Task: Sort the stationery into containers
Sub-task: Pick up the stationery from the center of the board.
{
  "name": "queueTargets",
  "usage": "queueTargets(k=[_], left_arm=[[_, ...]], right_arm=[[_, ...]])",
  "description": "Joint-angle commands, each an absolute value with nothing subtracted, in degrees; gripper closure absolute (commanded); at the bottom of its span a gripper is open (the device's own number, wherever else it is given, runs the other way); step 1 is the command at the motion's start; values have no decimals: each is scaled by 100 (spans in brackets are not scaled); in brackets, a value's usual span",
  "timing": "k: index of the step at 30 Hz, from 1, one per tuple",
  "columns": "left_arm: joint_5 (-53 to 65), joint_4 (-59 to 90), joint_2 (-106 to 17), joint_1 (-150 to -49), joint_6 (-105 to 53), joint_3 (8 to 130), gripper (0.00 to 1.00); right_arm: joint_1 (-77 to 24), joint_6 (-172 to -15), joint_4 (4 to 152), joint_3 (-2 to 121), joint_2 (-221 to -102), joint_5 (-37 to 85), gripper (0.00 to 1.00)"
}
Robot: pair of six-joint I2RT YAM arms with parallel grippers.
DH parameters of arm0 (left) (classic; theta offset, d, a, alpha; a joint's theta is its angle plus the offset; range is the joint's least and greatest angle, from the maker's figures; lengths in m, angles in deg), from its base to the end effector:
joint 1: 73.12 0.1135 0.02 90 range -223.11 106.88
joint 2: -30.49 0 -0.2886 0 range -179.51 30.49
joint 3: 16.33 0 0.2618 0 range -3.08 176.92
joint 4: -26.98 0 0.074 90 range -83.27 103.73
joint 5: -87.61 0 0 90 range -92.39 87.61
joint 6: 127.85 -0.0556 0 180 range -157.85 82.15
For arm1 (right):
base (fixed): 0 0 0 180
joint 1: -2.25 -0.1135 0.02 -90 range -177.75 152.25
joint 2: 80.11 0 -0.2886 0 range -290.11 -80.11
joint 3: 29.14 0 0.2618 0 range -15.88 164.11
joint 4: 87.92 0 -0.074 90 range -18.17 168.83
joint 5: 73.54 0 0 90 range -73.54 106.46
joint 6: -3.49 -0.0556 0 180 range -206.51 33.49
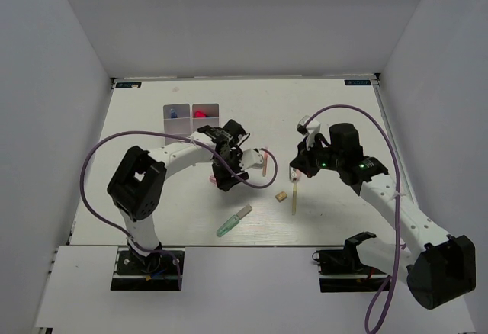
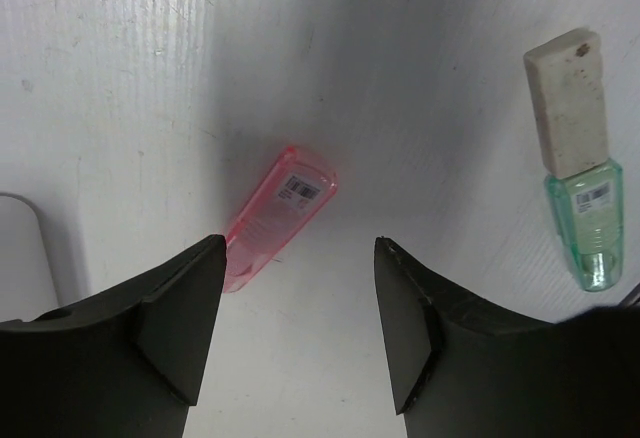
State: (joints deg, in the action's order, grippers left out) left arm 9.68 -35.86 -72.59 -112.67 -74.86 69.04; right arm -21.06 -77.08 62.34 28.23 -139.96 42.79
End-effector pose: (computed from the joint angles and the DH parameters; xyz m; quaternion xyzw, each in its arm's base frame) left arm 0.2669 -0.2355 0.1883 0.6208 0.7726 -0.1066 0.0796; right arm 0.2119 0.1182 0.2857 -0.3459 0.7870 0.2548 0.4429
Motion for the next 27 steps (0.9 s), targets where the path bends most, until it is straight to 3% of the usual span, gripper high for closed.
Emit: queueTargets(k=[1, 15, 20, 27], left_arm=[[824, -3479, -7321, -11293, -7854, 6952, 29], [-186, -1739, -7260, -11495, -7845, 5660, 32], [-204, -1695, -7418, -11521, -7714, 5704, 72], [-380, -1660, -7297, -11565, -7073, 5712, 97]], right_arm=[[-2087, -7658, 6362, 2815, -14049, 4388, 100], [-2043, -7658, 6353, 2832, -14119, 4458, 100], [-1990, -7667, 6327, 2832, -14145, 4467, 100], [-1955, -7685, 6336, 2832, -14032, 4511, 100]])
